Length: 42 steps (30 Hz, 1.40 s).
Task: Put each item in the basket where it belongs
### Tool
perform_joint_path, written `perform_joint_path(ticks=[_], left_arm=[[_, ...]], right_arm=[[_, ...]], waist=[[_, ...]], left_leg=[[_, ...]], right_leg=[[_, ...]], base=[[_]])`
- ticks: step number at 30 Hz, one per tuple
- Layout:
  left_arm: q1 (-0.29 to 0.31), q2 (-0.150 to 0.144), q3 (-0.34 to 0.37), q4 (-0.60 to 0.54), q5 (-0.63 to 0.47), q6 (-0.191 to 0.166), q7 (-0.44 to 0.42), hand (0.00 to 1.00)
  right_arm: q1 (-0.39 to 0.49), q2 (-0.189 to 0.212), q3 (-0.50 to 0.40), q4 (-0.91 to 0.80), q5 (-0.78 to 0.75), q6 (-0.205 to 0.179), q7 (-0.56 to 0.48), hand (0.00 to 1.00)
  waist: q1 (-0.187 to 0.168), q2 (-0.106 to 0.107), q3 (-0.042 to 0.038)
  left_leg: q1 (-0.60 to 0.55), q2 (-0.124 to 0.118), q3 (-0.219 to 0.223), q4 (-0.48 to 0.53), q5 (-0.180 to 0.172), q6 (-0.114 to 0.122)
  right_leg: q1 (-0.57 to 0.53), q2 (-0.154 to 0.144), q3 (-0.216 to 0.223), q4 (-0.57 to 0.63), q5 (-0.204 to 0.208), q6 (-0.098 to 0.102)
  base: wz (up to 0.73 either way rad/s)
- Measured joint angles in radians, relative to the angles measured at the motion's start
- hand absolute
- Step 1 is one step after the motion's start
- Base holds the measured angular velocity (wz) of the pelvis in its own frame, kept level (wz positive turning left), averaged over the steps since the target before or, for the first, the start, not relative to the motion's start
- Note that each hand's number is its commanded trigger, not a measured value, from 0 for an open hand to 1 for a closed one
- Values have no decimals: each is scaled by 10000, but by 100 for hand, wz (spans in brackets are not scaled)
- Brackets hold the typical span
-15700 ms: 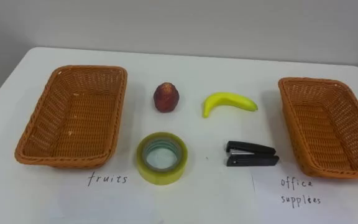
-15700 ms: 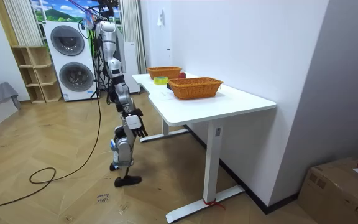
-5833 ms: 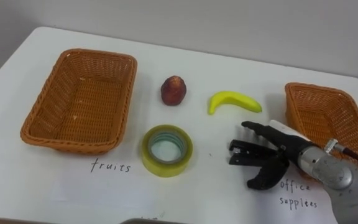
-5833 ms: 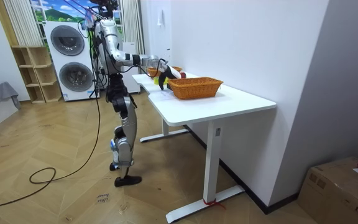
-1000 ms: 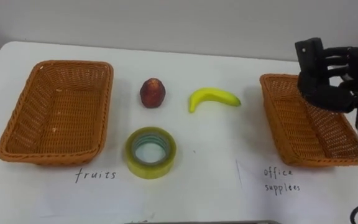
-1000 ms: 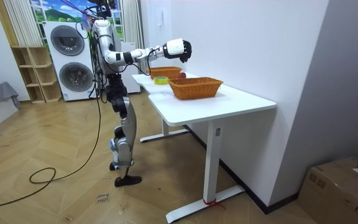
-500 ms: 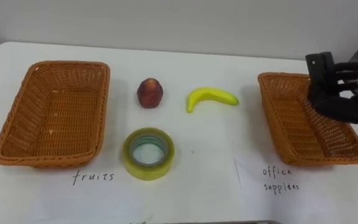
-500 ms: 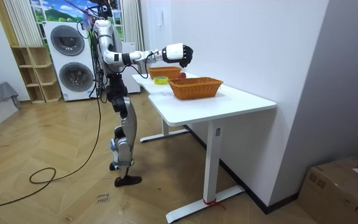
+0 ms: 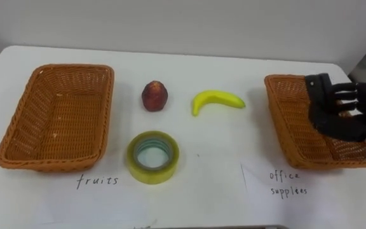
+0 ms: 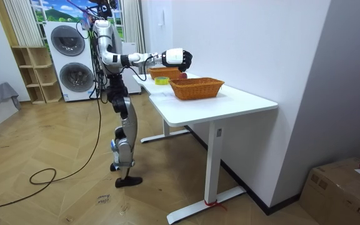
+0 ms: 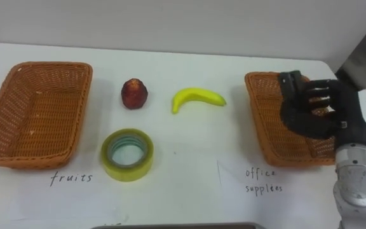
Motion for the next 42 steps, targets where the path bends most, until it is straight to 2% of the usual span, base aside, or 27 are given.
perform_joint_path(ticks=[8, 15, 16, 17, 18, 30, 42], left_arm=[[-48, 6, 11, -2, -4, 141, 5, 0], [-71, 2, 405, -6, -3, 150, 0, 0], [-74, 3, 416, -17, -3, 151, 0, 0], [-75, 2, 450, -45, -3, 151, 0, 0], [-76, 2, 494, -60, -3, 151, 0, 0], [-82, 2, 694, -160, -5, 151, 1, 0], [-67, 3, 693, -160, -5, 253, 0, 0]], right_arm=[[43, 0, 2, 0, -33, 193, 406, 100], [87, 0, 2, -1, -356, 268, 1016, 98], [94, 0, 2, -1, -378, 273, 1074, 44], [98, 0, 3, -1, -393, 313, 1181, 8], [99, 0, 2, -2, -409, 404, 1286, 0], [110, 0, -3, -19, -730, 581, 1778, 0], [110, 0, -3, -18, -741, 687, 1850, 0]], waist=[[8, -92, 46], [8, -197, 51], [8, -202, 52], [9, -213, 57], [10, -226, 54], [13, -314, 9], [24, -285, 29]], left_leg=[[0, 0, 8, -4, 0, 0], [-10, -3, 8, -15, -1, 1], [-10, -3, 9, -22, -1, 1], [-10, -4, 9, -30, -1, 2], [-10, -3, 10, -34, -1, 2], [-4, -3, 13, -25, -1, 2], [12, -1, 17, -23, -2, 2]], right_leg=[[-13, 1, 14, -12, 0, 0], [-22, 2, 20, -15, 0, 1], [-24, 2, 21, -16, -1, 1], [-28, 3, 25, -16, -1, 2], [-29, 4, 26, -16, -1, 2], [-22, 6, 41, -12, -1, 2], [-23, 12, 127, -3, -1, 1]], base=[[0], [0], [0], [0], [0], [0], [0]])
